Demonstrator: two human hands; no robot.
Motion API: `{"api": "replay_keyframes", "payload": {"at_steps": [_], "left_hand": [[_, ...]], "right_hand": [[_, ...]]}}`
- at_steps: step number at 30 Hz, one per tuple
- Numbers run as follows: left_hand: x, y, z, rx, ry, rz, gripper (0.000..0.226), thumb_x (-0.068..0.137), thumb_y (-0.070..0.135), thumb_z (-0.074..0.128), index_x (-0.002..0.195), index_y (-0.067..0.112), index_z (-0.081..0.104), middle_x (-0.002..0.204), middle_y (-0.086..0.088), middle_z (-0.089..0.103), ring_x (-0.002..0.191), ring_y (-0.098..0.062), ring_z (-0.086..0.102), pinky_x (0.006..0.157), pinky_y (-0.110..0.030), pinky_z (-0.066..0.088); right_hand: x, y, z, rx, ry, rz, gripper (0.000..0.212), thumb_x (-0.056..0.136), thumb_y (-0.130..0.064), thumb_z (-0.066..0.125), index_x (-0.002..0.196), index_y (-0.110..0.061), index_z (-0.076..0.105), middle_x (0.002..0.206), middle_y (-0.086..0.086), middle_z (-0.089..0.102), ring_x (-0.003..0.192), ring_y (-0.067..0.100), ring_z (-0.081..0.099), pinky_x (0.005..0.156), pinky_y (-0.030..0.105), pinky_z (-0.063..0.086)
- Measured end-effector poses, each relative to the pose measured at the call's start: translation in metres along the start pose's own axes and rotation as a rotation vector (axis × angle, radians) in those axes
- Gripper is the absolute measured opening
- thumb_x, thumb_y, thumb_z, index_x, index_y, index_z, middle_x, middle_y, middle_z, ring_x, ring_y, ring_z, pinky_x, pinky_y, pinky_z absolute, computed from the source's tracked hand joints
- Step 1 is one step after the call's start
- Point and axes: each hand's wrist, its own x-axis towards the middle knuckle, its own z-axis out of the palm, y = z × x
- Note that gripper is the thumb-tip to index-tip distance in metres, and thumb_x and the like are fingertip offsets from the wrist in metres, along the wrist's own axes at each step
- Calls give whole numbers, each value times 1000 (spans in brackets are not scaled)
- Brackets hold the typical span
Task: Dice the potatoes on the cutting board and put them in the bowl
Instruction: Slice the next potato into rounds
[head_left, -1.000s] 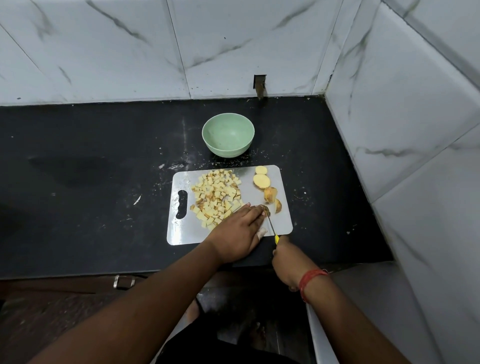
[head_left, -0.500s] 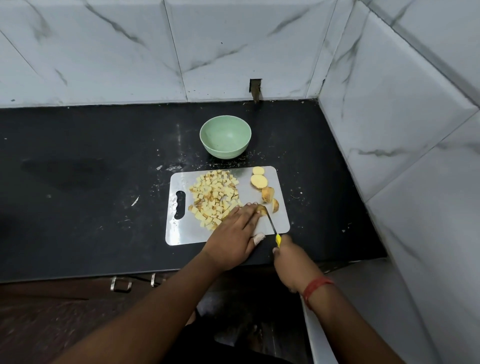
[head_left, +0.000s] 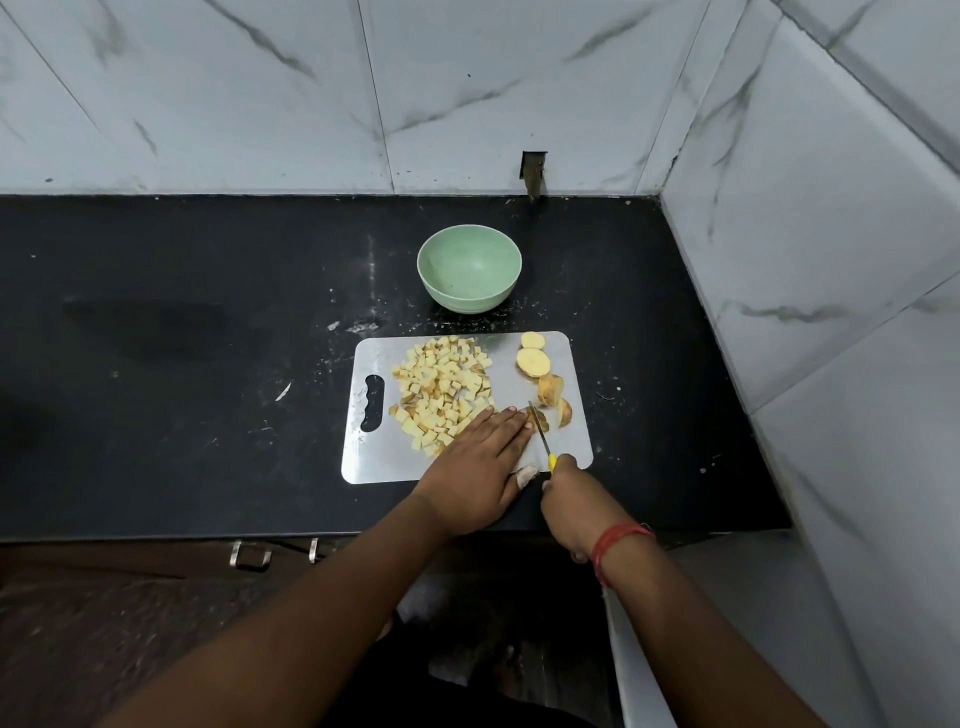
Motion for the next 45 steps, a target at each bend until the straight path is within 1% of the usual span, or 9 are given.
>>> {"api": "replay_keyframes", "payload": {"at_steps": [4,7,11,15,21,28,32,43,45], "left_hand": [[1,-3,1,8,-9,11,61,108,46,29,153,5,43,158,-14,41,149,-28,34,127,-42,16],[1,-3,3,31,0,19,62,108,46,30,152,5,44,158,-14,42,148,-28,35,126,-44,20],[1,1,2,88,20,19,61,108,46,31,149,5,48,155,-15,46,145,-29,39,125,-44,23],[0,2,3,135,20,21,60,107,46,33,150,5,48,155,-15,46,146,-28,38,125,-43,21],[0,3,1,162,4,26,61,106,46,36,149,5,48,155,-15,45,146,-29,38,124,-45,25],[-1,4,-1,158,-17,8,64,108,49,25,152,6,45,158,-14,42,149,-28,33,125,-47,22],[-6,5,-2,132,-5,-6,67,109,50,18,156,7,38,162,-12,35,152,-29,29,125,-48,20],[-9,3,-1,104,14,-41,62,109,47,24,150,7,48,156,-11,46,148,-28,35,126,-45,17],[-9,4,-2,102,23,-37,60,109,47,27,150,7,48,155,-11,47,147,-29,36,126,-46,17]], "right_hand": [[6,-3,-2,-53,-27,22,28,98,-11,42,124,-2,35,71,2,42,59,12,41,47,27,27],[7,-2,-3,-43,-28,13,32,98,-10,41,128,0,34,75,5,47,62,14,44,53,28,32],[7,0,-2,-19,-24,5,28,98,-11,41,124,-3,36,81,6,49,81,22,51,69,32,37],[5,6,5,-3,-34,0,11,99,-11,40,109,-10,35,83,5,48,76,20,49,54,28,34],[-9,14,10,40,-51,15,30,99,-11,39,128,-2,39,117,19,58,106,33,59,77,32,41],[-30,30,15,22,-34,19,4,100,-11,39,104,-10,38,101,13,62,86,24,61,67,28,37],[-39,31,5,113,48,-42,6,104,-18,38,101,-13,38,79,-1,50,69,12,51,57,28,36],[-7,3,0,-1,81,-50,16,100,-14,39,115,-8,38,86,6,50,69,17,50,49,25,29],[-6,2,0,-1,50,-49,20,100,-13,38,119,-5,39,94,11,55,79,23,56,56,24,35]]}}
